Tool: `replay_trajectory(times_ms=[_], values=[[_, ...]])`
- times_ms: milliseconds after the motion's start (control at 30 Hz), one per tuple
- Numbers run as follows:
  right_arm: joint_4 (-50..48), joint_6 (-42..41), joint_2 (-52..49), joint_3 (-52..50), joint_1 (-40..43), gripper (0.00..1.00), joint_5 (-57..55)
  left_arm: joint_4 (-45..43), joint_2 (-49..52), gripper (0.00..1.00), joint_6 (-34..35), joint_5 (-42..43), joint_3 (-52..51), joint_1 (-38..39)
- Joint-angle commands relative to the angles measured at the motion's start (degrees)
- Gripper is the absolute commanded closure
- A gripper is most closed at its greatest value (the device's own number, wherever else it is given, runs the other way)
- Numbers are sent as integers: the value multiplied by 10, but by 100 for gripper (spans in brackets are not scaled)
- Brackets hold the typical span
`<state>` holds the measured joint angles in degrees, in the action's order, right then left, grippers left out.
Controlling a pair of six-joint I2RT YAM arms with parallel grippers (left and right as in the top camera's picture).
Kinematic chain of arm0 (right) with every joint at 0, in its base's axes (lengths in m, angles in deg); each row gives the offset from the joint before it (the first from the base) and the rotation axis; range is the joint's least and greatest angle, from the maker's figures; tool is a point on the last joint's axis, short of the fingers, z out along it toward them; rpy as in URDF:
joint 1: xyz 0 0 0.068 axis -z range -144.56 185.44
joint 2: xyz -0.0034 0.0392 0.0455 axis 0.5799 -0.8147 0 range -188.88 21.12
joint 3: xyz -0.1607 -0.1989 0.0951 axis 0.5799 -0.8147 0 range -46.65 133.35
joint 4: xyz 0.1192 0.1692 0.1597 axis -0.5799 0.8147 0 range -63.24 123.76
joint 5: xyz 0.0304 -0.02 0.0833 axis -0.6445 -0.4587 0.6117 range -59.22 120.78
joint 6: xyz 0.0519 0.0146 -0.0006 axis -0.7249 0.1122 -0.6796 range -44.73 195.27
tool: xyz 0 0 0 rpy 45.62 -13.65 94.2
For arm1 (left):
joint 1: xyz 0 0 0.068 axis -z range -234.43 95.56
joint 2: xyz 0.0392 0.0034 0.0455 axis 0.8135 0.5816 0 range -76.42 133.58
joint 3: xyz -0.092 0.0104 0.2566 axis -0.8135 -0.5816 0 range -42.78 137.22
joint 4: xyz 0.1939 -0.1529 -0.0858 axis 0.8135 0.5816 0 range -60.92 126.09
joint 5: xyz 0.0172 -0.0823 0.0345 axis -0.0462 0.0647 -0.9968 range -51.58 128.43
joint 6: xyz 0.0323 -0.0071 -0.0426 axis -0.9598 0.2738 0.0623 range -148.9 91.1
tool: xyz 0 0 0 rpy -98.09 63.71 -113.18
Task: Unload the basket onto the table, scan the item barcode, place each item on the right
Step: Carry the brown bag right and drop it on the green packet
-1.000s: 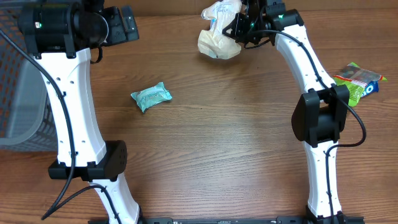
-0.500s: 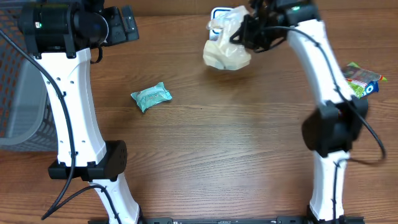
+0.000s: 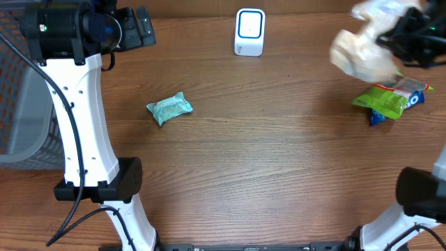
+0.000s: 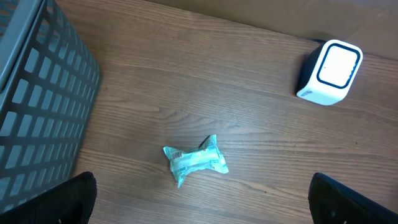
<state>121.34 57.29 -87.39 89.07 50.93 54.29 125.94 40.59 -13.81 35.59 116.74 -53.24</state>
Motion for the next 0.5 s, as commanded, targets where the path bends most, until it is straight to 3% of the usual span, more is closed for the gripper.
replay_trajectory(times_ms=[0,233,467], values=[[22,20,5,5,72,96,-16,-1,-10,0,4,-2,0,3],[16,20,5,3,182,96,-16,-1,-10,0,3,-2,0,3],[-17,22,-9,3,202,96,-34,-1,-10,0,3,-2,0,3]])
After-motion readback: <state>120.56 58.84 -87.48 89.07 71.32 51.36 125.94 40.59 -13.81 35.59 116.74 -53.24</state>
